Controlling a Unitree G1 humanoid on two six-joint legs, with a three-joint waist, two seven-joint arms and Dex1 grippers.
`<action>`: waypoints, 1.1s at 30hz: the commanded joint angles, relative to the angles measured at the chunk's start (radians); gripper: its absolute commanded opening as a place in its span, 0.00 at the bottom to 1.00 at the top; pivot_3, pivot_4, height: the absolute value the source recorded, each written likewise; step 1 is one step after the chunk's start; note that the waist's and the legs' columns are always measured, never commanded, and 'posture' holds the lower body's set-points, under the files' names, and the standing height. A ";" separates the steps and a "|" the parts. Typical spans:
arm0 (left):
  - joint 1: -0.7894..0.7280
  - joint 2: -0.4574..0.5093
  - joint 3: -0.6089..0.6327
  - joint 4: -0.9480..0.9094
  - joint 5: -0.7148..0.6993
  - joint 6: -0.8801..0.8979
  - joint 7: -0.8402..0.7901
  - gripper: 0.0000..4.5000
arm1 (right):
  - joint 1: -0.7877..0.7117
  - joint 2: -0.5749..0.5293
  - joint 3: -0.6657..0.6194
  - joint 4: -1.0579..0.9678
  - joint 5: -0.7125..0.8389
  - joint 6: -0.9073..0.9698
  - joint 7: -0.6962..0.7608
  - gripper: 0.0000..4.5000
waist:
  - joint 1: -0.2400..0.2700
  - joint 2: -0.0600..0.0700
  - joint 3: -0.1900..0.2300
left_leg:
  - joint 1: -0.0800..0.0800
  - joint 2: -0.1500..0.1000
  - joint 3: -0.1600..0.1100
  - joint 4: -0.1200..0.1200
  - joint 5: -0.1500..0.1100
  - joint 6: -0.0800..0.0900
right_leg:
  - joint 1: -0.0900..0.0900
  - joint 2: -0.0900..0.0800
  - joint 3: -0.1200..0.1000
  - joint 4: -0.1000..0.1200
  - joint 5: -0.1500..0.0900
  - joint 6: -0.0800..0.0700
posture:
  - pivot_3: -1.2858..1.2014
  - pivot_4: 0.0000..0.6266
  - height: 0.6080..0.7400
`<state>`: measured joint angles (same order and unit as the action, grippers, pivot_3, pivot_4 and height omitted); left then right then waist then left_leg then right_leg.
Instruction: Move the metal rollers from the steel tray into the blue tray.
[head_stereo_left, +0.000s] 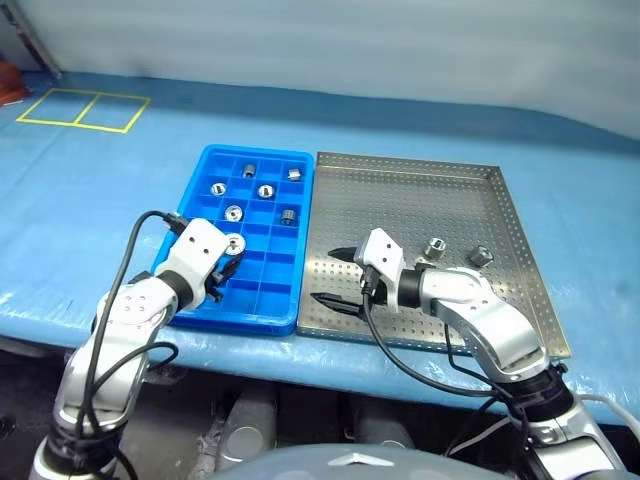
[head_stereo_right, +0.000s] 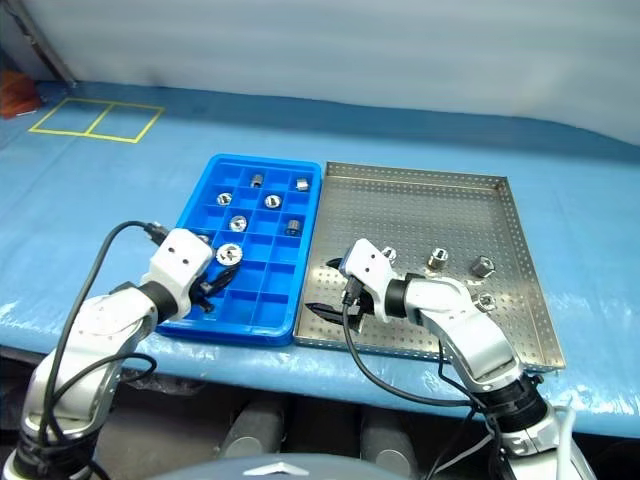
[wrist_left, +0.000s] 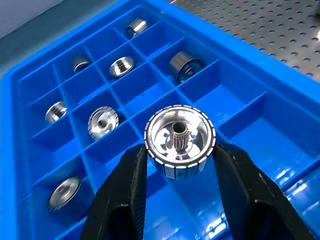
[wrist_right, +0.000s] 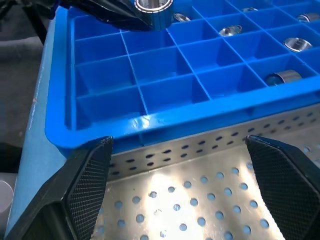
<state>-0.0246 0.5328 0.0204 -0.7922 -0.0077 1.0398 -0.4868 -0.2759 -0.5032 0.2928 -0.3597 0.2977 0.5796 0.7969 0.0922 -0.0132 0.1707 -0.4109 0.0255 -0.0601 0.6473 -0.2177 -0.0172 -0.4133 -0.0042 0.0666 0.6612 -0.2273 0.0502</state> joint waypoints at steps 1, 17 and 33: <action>0.034 -0.002 0.055 -0.091 -0.003 0.039 0.037 0.38 | -0.037 0.013 0.016 0.011 -0.001 -0.032 0.028 1.00 | 0.019 0.000 0.000 | 0.000 0.000 0.000 0.000 0.000 0.000 | 0.000 0.000 0.000 0.000 0.000 0.000 | 0.68 0.24 1.00; 0.104 -0.012 0.056 -0.044 -0.023 0.050 0.107 0.68 | -0.055 0.026 0.019 0.033 -0.012 -0.044 0.044 1.00 | 0.095 0.000 0.000 | 0.000 0.000 0.001 -0.001 0.000 0.000 | -0.001 0.000 0.000 -0.001 -0.001 -0.001 | 0.68 0.24 1.00; -0.292 -0.172 -0.154 0.226 -0.205 -0.245 -0.054 0.99 | 0.077 -0.041 -0.086 -0.126 -0.055 0.046 -0.125 1.00 | 0.106 0.000 0.000 | -0.002 -0.001 0.001 0.000 0.000 -0.001 | -0.001 -0.001 -0.001 -0.002 0.000 -0.001 | 0.62 0.24 1.00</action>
<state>-0.2737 0.3633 -0.0790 -0.6322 -0.2154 0.8568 -0.5120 -0.2135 -0.5293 0.2586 -0.4267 0.2455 0.6135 0.6976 0.1979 -0.0132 0.1709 -0.4127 0.0247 -0.0587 0.6480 -0.2178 -0.0182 -0.4146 -0.0050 0.0662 0.6591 -0.2276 0.0495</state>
